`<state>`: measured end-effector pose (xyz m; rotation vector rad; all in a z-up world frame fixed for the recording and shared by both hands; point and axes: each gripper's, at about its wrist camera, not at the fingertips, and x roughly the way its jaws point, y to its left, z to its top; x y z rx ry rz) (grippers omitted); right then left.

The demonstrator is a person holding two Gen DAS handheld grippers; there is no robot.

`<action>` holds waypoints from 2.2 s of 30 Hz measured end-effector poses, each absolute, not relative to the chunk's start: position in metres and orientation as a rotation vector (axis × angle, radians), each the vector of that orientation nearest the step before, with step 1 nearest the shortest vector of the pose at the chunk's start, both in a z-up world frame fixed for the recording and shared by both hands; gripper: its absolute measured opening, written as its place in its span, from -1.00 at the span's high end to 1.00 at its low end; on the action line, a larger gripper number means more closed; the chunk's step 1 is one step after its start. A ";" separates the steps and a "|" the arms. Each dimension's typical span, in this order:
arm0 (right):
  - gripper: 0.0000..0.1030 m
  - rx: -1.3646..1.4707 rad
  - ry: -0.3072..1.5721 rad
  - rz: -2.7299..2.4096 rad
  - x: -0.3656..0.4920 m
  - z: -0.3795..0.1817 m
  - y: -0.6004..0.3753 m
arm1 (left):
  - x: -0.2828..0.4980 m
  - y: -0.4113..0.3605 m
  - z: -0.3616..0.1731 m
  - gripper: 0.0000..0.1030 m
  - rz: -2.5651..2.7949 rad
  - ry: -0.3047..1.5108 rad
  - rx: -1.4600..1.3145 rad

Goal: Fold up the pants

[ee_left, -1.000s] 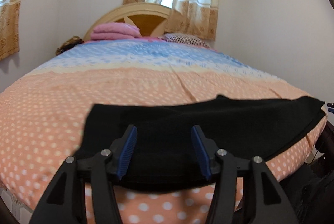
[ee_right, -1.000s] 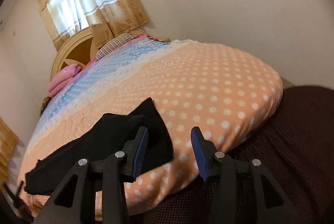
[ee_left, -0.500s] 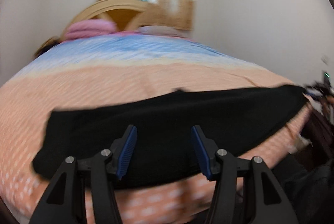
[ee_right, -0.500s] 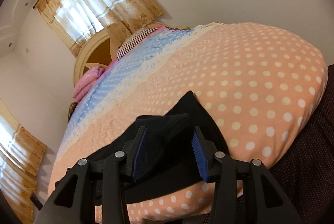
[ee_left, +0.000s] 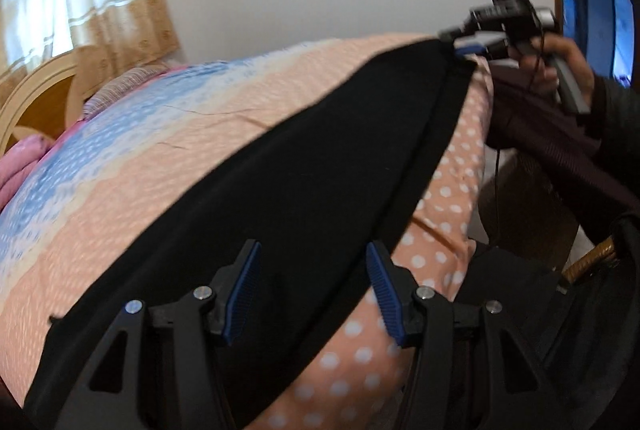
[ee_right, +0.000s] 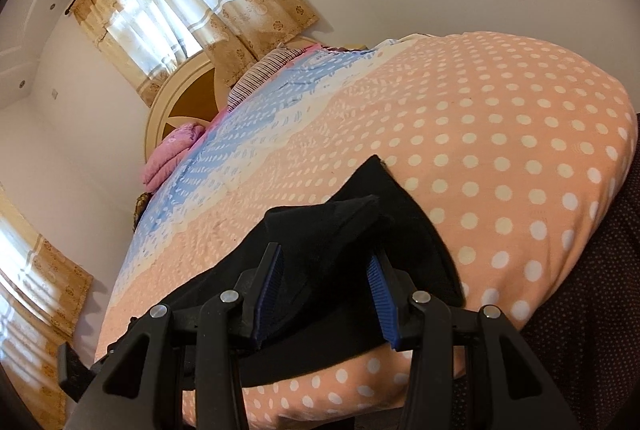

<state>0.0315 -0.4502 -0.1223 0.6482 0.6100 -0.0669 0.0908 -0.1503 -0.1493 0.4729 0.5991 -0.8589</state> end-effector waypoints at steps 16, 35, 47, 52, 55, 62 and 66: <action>0.71 0.607 0.567 -0.068 0.042 -0.117 -0.448 | 0.104 -0.149 -0.155 0.86 -0.853 0.674 0.469; 0.08 0.571 0.539 -0.123 -0.011 -0.122 -0.472 | 0.097 -0.127 -0.168 0.91 -0.950 0.733 0.354; 0.25 0.562 0.624 -0.069 0.040 -0.097 -0.488 | 0.100 -0.128 -0.169 0.90 -0.931 0.722 0.345; 0.51 0.465 0.743 -0.092 0.063 -0.116 -0.474 | 0.102 -0.126 -0.170 0.90 -0.932 0.723 0.330; 0.93 0.403 0.741 -0.122 0.063 -0.112 -0.468 | 0.102 -0.124 -0.169 0.90 -0.934 0.723 0.327; 0.96 0.335 0.658 -0.162 0.067 -0.081 -0.464 | 0.102 -0.126 -0.167 0.90 -0.927 0.717 0.326; 0.96 0.322 0.647 -0.185 0.078 -0.074 -0.466 | 0.102 -0.126 -0.166 0.90 -0.926 0.713 0.329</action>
